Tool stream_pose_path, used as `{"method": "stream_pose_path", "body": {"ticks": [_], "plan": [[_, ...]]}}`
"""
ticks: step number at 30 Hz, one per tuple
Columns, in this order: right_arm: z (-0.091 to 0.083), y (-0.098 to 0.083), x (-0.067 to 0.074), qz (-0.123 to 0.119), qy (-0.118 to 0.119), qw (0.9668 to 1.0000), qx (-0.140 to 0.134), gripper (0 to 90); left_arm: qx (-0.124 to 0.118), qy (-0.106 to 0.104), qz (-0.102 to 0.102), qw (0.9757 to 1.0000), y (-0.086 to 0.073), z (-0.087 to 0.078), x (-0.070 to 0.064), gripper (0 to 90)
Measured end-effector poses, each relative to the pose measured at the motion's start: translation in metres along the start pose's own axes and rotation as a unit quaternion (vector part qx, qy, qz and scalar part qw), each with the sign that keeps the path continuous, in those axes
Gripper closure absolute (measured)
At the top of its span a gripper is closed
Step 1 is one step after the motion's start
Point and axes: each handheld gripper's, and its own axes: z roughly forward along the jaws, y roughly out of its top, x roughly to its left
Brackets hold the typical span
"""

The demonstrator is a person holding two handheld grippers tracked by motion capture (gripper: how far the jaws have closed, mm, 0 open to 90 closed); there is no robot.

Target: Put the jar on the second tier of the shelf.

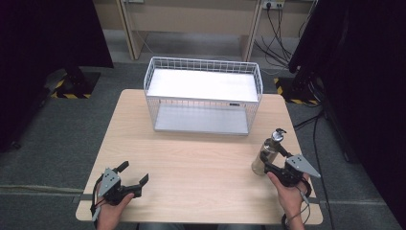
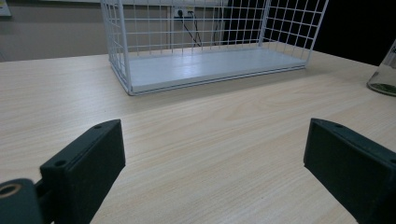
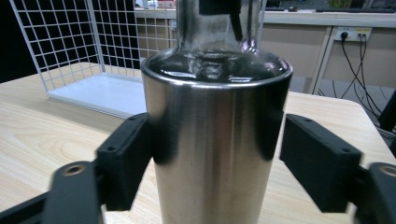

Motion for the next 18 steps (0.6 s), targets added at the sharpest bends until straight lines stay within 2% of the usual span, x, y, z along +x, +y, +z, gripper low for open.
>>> {"method": "stream_pose_path", "body": {"ticks": [2,4,14,18], "plan": [[0.001,-0.001,0.000,0.001,0.003,1.0000,0.000,29.6,0.000,0.000,0.000,1.0000,0.000,0.000,0.000,5.1],[0.003,-0.003,-0.001,0.008,0.015,0.9999,-0.003,34.8,0.000,0.000,0.001,1.0000,0.000,0.000,0.000,5.1],[0.004,-0.001,0.003,0.002,0.002,1.0000,-0.002,35.3,0.001,-0.001,0.002,1.0000,0.000,0.000,0.000,5.1],[0.001,0.007,0.005,0.001,0.004,0.9999,-0.014,35.3,0.001,-0.001,0.002,1.0000,0.000,0.000,0.000,5.1]]}}
